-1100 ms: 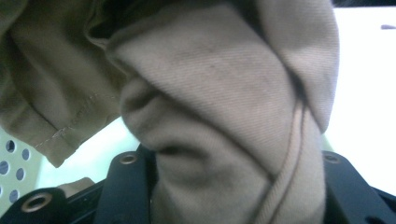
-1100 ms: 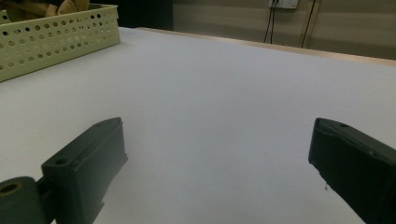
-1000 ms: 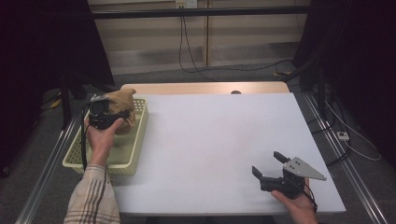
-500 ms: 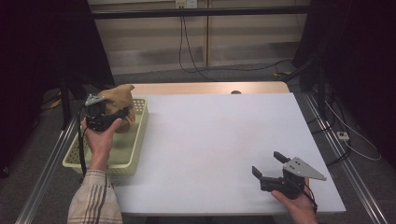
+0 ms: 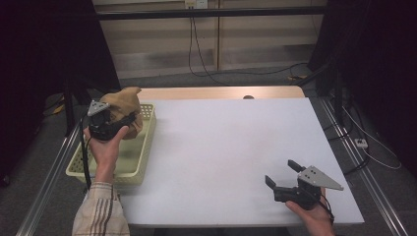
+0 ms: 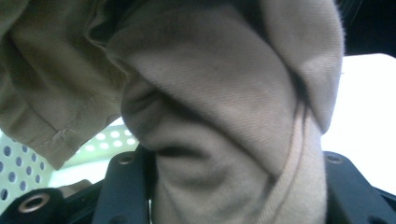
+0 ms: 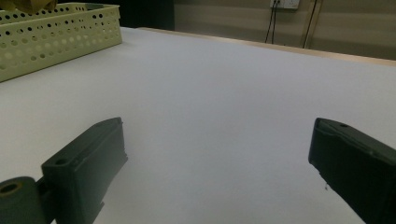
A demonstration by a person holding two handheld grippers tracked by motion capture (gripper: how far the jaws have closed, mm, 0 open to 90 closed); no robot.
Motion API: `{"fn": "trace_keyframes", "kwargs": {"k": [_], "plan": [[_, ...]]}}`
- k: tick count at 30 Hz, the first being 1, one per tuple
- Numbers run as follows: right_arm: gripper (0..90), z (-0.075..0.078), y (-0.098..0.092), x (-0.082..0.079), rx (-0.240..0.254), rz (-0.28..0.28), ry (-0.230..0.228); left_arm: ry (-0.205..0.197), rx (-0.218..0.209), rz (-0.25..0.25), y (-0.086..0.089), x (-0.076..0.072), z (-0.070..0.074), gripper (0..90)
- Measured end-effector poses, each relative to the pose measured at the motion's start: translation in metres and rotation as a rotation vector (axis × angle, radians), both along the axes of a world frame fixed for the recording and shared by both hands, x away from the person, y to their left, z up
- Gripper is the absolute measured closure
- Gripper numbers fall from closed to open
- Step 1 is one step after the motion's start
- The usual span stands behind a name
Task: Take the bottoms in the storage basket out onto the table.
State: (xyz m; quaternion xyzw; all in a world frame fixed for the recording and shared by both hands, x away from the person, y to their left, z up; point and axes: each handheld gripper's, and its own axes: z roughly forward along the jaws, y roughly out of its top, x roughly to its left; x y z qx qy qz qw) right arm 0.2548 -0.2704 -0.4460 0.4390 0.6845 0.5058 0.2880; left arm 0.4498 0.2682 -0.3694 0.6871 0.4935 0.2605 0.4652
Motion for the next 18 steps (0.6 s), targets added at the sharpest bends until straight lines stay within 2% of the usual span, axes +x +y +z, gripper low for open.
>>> {"fn": "trace_keyframes", "kwargs": {"k": [3,5,8,12,18], "plan": [[3.6,0.0,0.0,0.0,0.0,0.001,-0.002,-0.029,-0.017,-0.009,0.0,-0.004,0.002,49.6],[3.6,0.0,0.0,0.0,0.0,0.003,-0.003,-0.045,-0.01,-0.003,-0.001,-0.006,0.004,49.5],[3.6,0.001,0.0,-0.001,0.0,0.005,-0.005,-0.059,-0.054,-0.006,-0.001,-0.01,0.007,49.4],[3.6,0.001,0.0,-0.001,0.003,0.004,-0.004,-0.086,-0.036,-0.002,-0.003,-0.015,0.01,48.9],[3.6,0.001,0.0,-0.001,0.004,0.006,-0.004,-0.136,-0.057,0.003,-0.003,-0.02,0.016,48.8]]}}
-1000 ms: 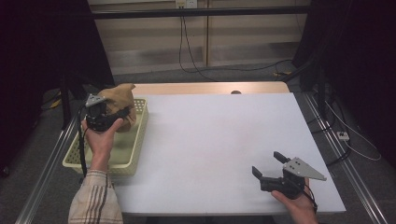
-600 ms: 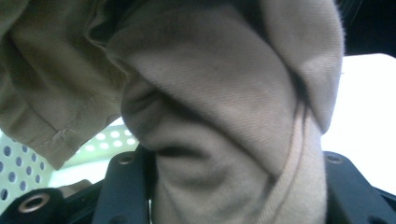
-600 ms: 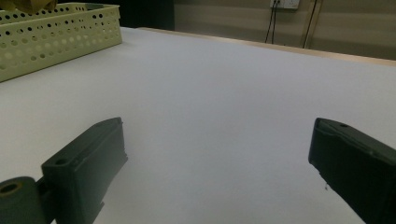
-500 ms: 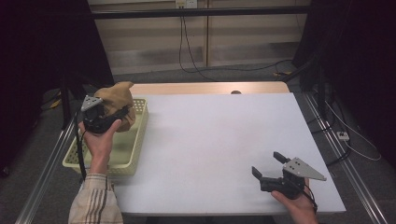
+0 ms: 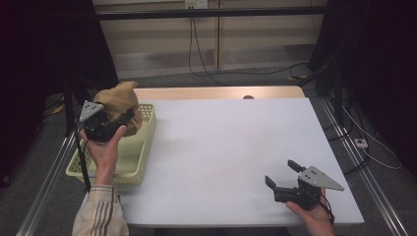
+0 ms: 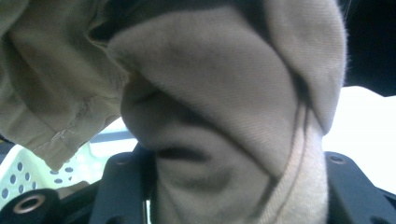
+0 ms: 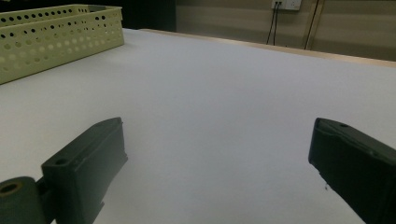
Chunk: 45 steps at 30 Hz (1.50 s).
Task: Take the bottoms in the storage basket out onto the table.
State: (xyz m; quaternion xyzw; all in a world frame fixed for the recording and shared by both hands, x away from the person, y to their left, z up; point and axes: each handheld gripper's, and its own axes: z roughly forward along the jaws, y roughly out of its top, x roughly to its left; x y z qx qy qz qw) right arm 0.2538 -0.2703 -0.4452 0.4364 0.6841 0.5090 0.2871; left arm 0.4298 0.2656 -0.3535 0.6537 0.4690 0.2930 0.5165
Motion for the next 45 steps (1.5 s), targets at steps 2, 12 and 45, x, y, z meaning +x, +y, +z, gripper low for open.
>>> {"fn": "trace_keyframes", "kwargs": {"k": [2,12,45], "plan": [[3.6,0.0,0.0,0.0,0.0,0.001,0.0,-0.015,-0.008,0.003,0.001,-0.002,0.002,48.8],[3.6,0.0,0.0,0.0,0.0,0.001,-0.002,-0.074,-0.073,0.019,0.003,-0.01,0.015,48.8],[3.6,0.001,0.0,-0.001,0.002,0.006,-0.001,-0.171,-0.078,-0.082,-0.018,-0.031,0.043,47.5]]}}
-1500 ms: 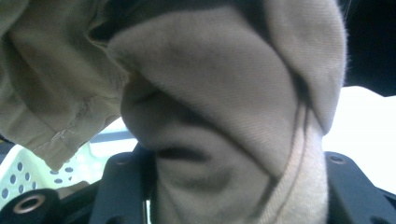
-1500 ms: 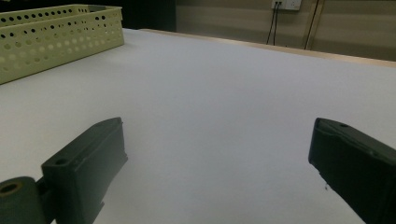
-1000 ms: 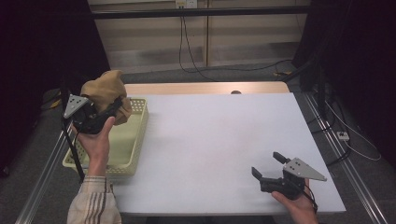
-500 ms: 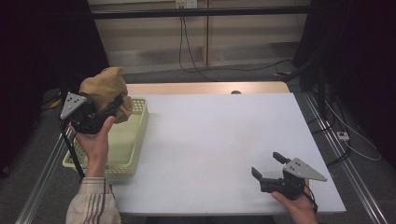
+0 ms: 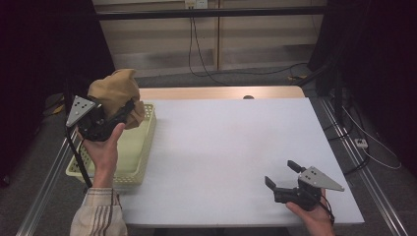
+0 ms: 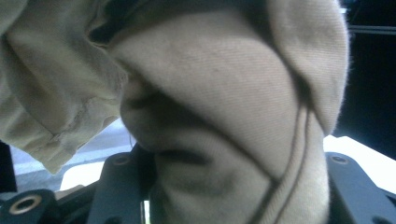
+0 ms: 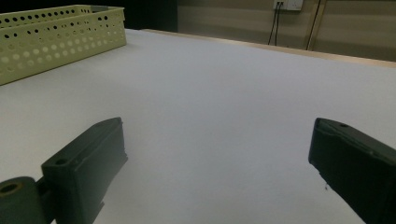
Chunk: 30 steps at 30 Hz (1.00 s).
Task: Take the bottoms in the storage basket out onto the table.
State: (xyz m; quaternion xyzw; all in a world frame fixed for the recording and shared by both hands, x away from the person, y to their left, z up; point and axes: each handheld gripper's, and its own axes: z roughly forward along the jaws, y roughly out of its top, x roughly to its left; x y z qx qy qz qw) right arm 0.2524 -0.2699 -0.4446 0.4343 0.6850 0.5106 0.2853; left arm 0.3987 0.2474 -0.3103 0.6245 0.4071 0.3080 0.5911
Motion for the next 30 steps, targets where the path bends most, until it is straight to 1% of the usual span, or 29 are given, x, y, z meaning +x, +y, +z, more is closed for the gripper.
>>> {"fn": "trace_keyframes", "kwargs": {"k": [4,9,11,12,13,15,19,23,25,27,28,30], "plan": [[3.6,0.0,0.0,0.0,-0.001,0.001,-0.001,-0.009,0.001,-0.015,-0.005,-0.001,0.001,47.6],[3.6,0.0,0.0,0.0,0.0,0.002,-0.001,-0.006,0.008,-0.037,-0.011,-0.002,0.002,47.5],[3.6,0.0,0.0,0.0,-0.001,0.002,-0.001,-0.003,-0.004,-0.046,-0.015,-0.002,0.002,47.5],[3.6,0.0,0.0,0.0,-0.002,0.002,0.0,-0.004,0.003,-0.05,-0.016,-0.001,0.002,47.5],[3.6,0.0,0.0,0.001,-0.003,0.003,0.0,-0.004,-0.001,-0.054,-0.017,-0.001,0.002,47.5],[3.6,0.0,0.001,0.001,-0.003,0.004,0.001,-0.003,0.007,-0.063,-0.019,-0.002,0.002,47.5],[3.6,0.0,0.0,0.001,-0.003,0.004,-0.001,-0.006,0.006,-0.073,-0.021,-0.003,0.003,47.5],[3.6,0.0,0.0,0.0,-0.002,0.005,0.0,-0.005,-0.005,-0.088,-0.024,-0.004,0.005,47.4],[3.6,0.0,0.0,0.001,-0.005,0.006,0.002,0.005,-0.019,-0.102,-0.025,-0.004,0.004,47.4],[3.6,0.0,0.001,0.0,-0.004,0.009,0.001,0.008,-0.023,-0.108,-0.026,-0.003,0.004,47.4],[3.6,0.0,0.001,0.0,-0.003,0.009,0.0,0.017,-0.03,-0.116,-0.028,-0.003,0.004,47.4],[3.6,0.0,0.0,0.0,-0.004,0.007,0.0,0.019,-0.024,-0.124,-0.03,-0.003,0.003,47.4]]}}
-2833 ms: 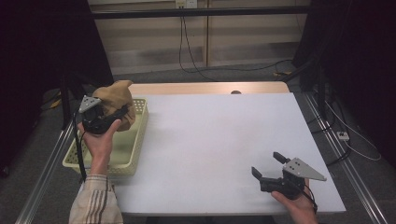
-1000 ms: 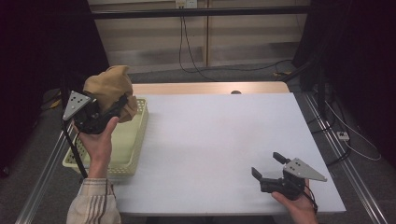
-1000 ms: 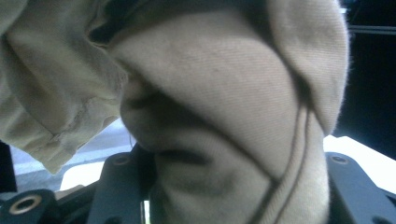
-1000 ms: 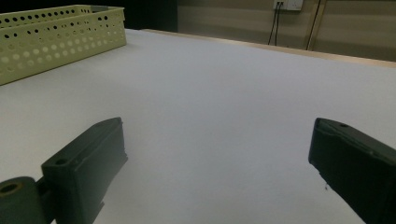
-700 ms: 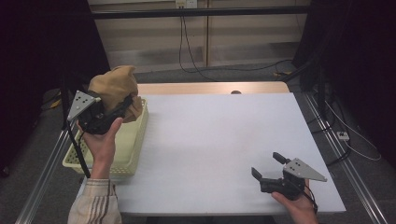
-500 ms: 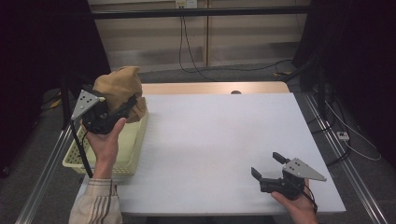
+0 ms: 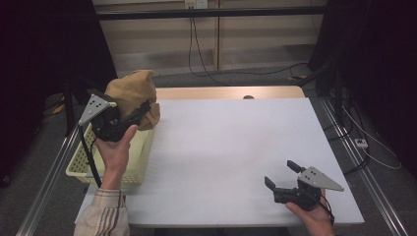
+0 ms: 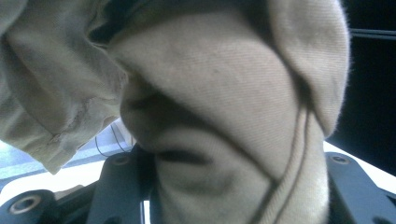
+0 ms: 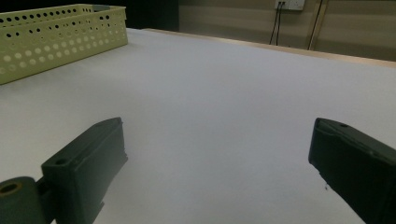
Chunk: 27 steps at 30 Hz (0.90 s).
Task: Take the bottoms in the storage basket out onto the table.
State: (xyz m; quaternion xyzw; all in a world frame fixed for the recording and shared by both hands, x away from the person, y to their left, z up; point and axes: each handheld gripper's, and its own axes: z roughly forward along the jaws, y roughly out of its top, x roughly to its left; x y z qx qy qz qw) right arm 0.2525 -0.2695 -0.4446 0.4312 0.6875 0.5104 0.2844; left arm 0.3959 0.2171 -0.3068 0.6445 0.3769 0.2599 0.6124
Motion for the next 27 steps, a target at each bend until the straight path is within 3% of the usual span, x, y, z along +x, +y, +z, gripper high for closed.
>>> {"fn": "trace_keyframes", "kwargs": {"k": [27], "plan": [[3.5,-0.001,0.001,0.001,0.001,0.002,0.006,0.016,0.034,-0.084,-0.029,0.0,-0.001,47.2]]}}
